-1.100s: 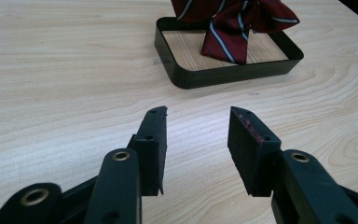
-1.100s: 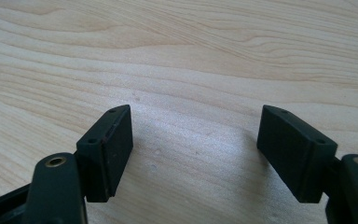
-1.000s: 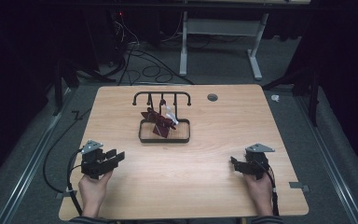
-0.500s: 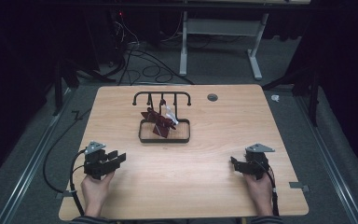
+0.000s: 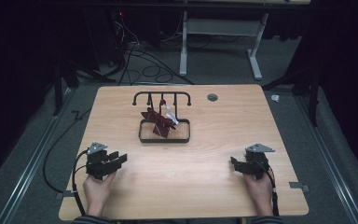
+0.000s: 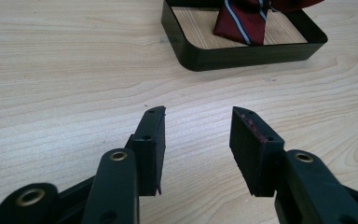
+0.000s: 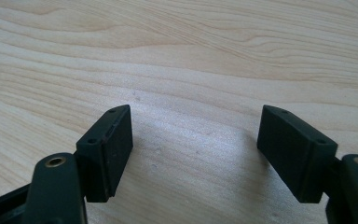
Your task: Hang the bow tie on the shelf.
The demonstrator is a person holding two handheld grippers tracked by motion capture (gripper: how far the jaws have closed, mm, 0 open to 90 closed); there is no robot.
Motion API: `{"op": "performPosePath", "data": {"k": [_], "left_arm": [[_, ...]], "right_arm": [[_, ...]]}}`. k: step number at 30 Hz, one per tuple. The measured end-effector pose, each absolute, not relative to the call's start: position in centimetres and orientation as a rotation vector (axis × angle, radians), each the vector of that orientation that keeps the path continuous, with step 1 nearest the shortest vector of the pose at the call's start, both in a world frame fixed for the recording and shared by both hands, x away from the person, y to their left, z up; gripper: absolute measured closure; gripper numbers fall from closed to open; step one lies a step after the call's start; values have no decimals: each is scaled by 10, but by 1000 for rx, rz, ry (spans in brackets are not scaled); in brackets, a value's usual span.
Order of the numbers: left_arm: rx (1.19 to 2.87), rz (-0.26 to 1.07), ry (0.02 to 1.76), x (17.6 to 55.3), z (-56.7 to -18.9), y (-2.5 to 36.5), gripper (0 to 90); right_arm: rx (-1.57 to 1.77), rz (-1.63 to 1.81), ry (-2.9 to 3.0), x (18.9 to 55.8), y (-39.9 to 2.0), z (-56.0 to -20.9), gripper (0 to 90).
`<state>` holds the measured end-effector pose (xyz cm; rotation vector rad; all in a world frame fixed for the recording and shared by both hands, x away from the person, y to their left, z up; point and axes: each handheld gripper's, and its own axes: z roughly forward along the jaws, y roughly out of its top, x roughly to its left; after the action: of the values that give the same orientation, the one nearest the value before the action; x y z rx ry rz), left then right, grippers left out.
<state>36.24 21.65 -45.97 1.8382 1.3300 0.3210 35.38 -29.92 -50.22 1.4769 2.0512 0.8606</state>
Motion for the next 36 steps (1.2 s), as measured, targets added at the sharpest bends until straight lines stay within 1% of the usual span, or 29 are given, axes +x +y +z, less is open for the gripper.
{"op": "performPosePath", "data": {"k": [36], "left_arm": [[1876, 338, 1379, 372, -483, 210, 537]], "right_arm": [[1477, 861, 2052, 354, -299, -502, 277]]}}
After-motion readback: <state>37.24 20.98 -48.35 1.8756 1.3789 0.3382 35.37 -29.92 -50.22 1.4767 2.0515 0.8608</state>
